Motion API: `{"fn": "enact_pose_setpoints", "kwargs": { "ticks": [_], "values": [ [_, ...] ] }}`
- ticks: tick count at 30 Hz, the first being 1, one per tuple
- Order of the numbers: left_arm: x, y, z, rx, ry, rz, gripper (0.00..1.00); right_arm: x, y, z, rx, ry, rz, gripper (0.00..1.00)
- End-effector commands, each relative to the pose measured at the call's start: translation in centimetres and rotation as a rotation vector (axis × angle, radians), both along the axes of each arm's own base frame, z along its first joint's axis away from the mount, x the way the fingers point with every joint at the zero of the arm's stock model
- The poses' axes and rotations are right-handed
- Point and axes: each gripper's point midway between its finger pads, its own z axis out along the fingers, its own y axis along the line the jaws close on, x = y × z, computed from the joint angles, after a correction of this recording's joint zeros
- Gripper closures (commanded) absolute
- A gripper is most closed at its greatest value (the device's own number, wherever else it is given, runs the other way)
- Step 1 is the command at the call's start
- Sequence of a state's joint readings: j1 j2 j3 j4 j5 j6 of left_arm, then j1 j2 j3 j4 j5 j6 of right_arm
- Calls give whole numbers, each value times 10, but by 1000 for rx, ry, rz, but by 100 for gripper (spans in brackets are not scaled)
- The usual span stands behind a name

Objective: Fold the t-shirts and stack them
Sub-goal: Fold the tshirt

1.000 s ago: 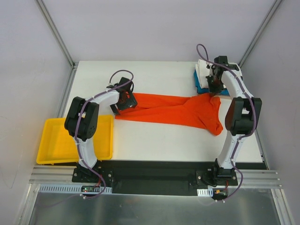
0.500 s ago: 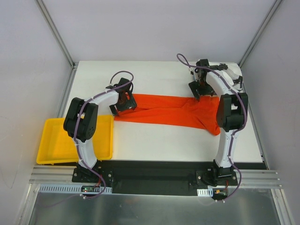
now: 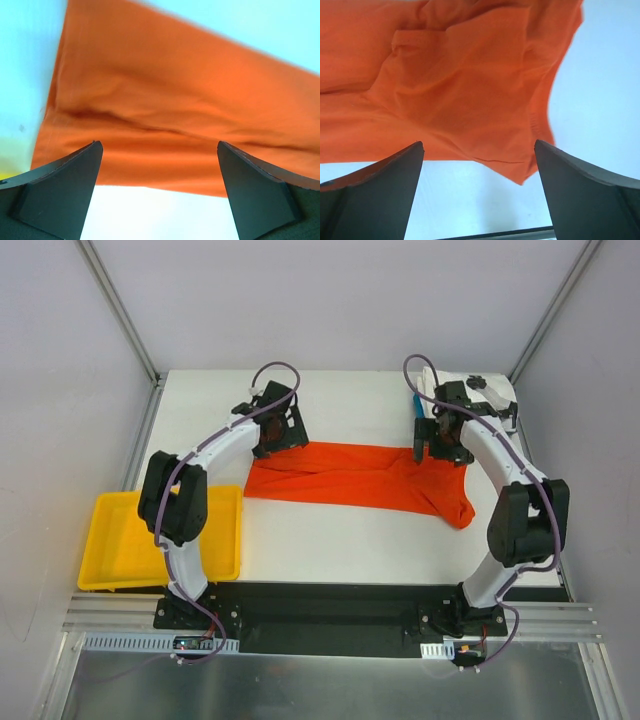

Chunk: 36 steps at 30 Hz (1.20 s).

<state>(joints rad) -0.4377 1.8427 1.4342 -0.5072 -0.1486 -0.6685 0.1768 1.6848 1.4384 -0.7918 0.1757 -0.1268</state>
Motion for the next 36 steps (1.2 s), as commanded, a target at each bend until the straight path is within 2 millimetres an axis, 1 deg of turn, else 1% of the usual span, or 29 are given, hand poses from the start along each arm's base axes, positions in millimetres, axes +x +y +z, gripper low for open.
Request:
{"fn": "enact_pose_setpoints", "kwargs": {
  "ticks": [1, 3, 6, 7, 8, 9, 10, 12, 13, 15, 16, 17, 18, 19, 20, 21, 22, 24, 25, 26, 27, 28, 29, 30, 31, 32, 33, 34, 36],
  "values": [
    [26, -14, 0, -6, -14, -61, 1, -11, 24, -39, 144, 98, -157, 3],
    [34, -22, -9, -29, 6, -76, 1, -15, 25, -55, 146, 146, -185, 3],
    [33, -23, -31, -39, 60, -67, 0, -23, 33, -76, 186, 214, -232, 4],
    [28, -24, -40, -47, 91, -64, 1, -22, 38, -80, 216, 224, -245, 4],
    [24, -24, -46, -50, 108, -65, 1, -23, 48, -83, 266, 248, -243, 3],
    [19, -24, -50, -55, 127, -67, 1, -23, 52, -89, 291, 266, -252, 4],
    [9, -22, -59, -56, 160, -63, 1, -20, 57, -91, 335, 269, -260, 4],
    [-5, -24, -66, -71, 200, -72, 1, -15, 62, -95, 367, 272, -285, 3],
    [-21, -21, -73, -74, 238, -73, 1, -11, 69, -97, 401, 276, -278, 4],
    [-41, -22, -76, -91, 277, -78, 1, -5, 79, -98, 445, 282, -242, 3],
    [-60, -17, -79, -90, 305, -71, 1, -6, 87, -102, 451, 302, -224, 4],
    [-70, -19, -79, -90, 313, -82, 1, 2, 90, -97, 445, 284, -189, 3],
    [-80, -20, -79, -95, 323, -90, 0, 2, 93, -97, 434, 286, -169, 4],
    [-96, -16, -77, -97, 337, -94, 1, 1, 98, -100, 428, 310, -147, 4],
    [-107, -21, -76, -101, 344, -115, 1, 7, 103, -96, 432, 298, -122, 4],
    [-116, -22, -75, -104, 352, -126, 1, 9, 106, -96, 429, 301, -90, 3],
    [-132, -22, -74, -113, 369, -133, 1, 7, 111, -96, 418, 311, -60, 4],
    [-157, -35, -73, -137, 402, -182, 1, 13, 116, -98, 396, 316, 5, 4],
    [-172, -38, -73, -144, 423, -186, 1, 9, 122, -98, 386, 335, 40, 3],
    [-181, -42, -74, -144, 433, -196, 1, 10, 124, -105, 372, 359, 64, 3],
    [-196, -52, -70, -153, 442, -239, 1, 21, 126, -98, 355, 330, 93, 3],
    [-207, -54, -72, -154, 463, -235, 1, 21, 127, -98, 315, 342, 157, 4],
    [-215, -58, -71, -159, 471, -246, 1, 26, 126, -98, 287, 339, 187, 4],
    [-223, -63, -67, -174, 474, -267, 1, 46, 131, -95, 269, 312, 213, 3],
    [-239, -67, -66, -183, 501, -284, 1, 39, 132, -94, 253, 364, 247, 4],
    [-248, -69, -65, -190, 514, -294, 1, 41, 136, -94, 257, 377, 271, 4],
    [-254, -70, -61, -198, 506, -308, 1, 42, 142, -101, 263, 396, 295, 4],
    [-267, -69, -63, -190, 526, -318, 1, 46, 151, -93, 254, 381, 337, 4],
    [-276, -67, -60, -199, 526, -324, 1, 48, 161, -91, 227, 370, 431, 4]
  ]
}}
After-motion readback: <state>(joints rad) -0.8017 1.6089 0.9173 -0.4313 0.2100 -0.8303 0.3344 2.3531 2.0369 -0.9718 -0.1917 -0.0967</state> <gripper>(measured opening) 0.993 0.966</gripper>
